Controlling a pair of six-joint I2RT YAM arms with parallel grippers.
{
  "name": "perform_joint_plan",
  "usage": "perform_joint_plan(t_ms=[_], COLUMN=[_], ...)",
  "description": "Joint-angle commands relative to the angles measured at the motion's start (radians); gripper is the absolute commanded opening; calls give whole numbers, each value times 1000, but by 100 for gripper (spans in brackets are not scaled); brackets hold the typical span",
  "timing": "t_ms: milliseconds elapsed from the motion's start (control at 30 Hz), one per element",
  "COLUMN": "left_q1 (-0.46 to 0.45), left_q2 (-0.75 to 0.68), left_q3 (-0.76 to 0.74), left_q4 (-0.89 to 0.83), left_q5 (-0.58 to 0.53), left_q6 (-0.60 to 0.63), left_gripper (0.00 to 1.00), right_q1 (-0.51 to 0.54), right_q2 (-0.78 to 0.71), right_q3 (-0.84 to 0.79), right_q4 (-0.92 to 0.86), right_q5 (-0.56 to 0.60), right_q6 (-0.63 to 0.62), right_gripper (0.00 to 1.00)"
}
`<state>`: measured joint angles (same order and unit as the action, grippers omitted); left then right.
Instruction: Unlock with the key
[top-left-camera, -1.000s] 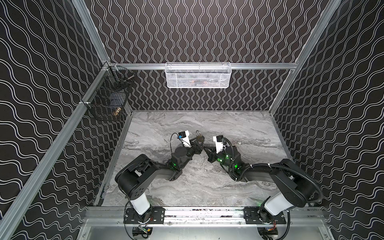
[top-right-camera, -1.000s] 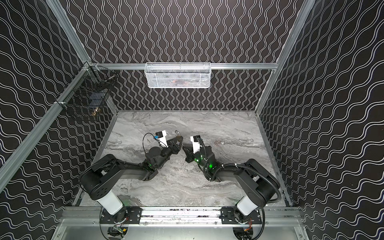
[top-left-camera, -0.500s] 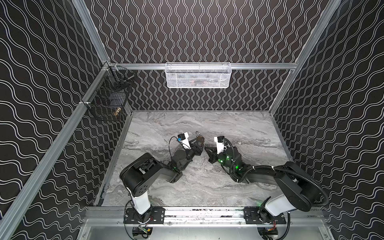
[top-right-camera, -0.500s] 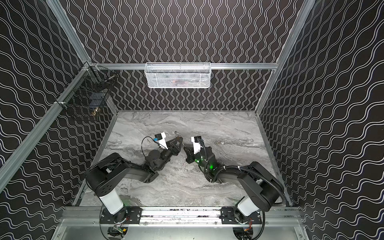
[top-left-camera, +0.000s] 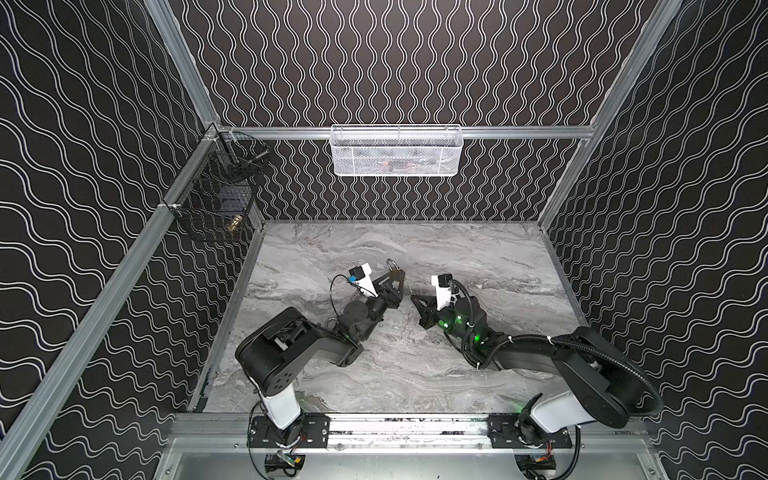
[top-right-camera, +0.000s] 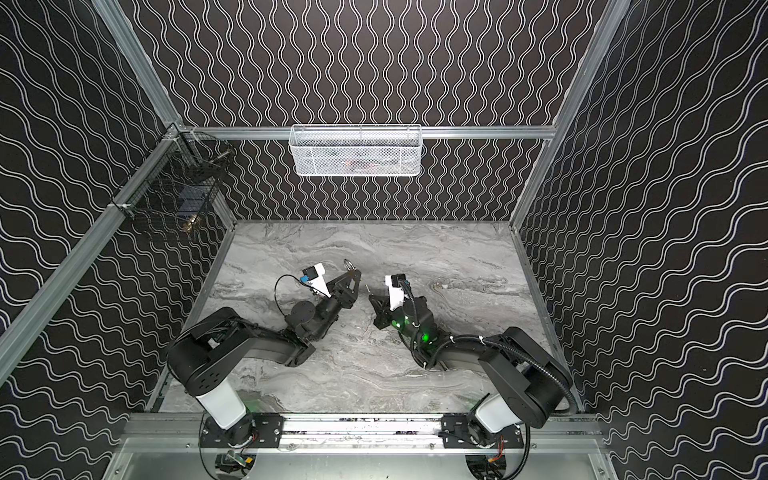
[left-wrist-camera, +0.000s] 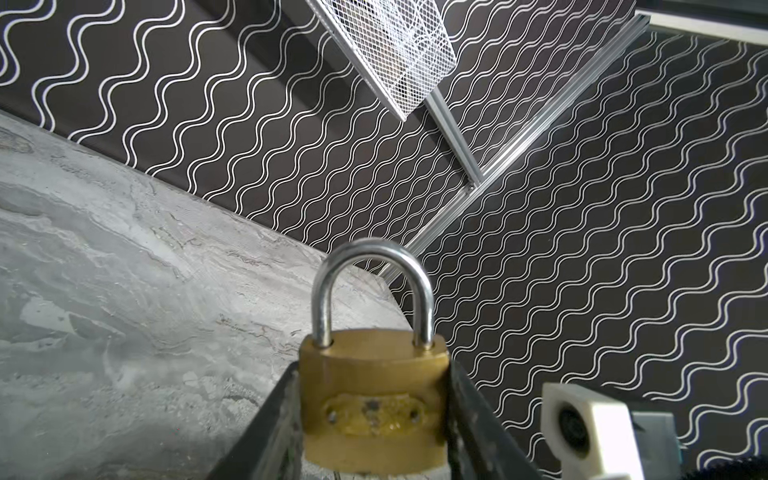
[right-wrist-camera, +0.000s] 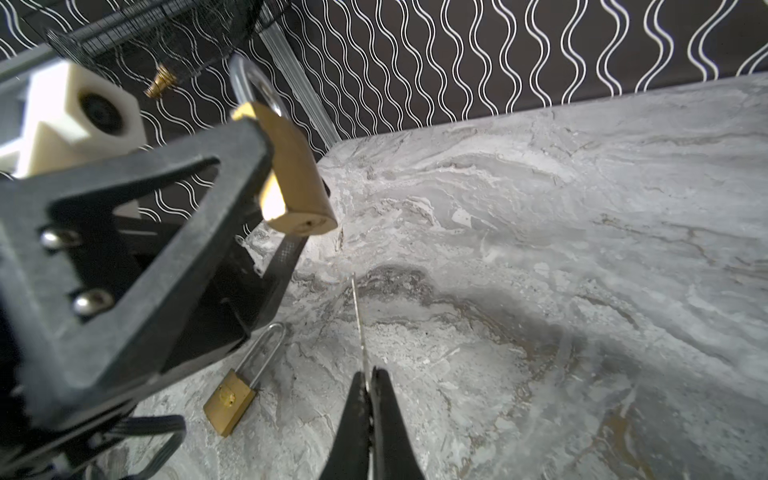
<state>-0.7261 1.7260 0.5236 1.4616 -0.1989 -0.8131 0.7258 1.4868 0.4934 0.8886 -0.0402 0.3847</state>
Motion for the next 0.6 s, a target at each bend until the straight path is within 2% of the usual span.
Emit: perform_joint_plan(t_ms=[0,167,567], left_q1=[19,33,34], left_q2=[-16,-12,-14], left_q3=[-7,-22,-5], left_q4=[86,86,88], left_q5=[41,65,97], left_q6=[-53,-113,-77], left_gripper=[24,22,20], right_q1=[9,21,55], right_q2=[-27,-39,-62], right_q3=[27,-32,23], right_q4=[-25,68,-45], right_q5=[38,77,44], right_q6=[-22,-65,-64], right_gripper=[0,0,0])
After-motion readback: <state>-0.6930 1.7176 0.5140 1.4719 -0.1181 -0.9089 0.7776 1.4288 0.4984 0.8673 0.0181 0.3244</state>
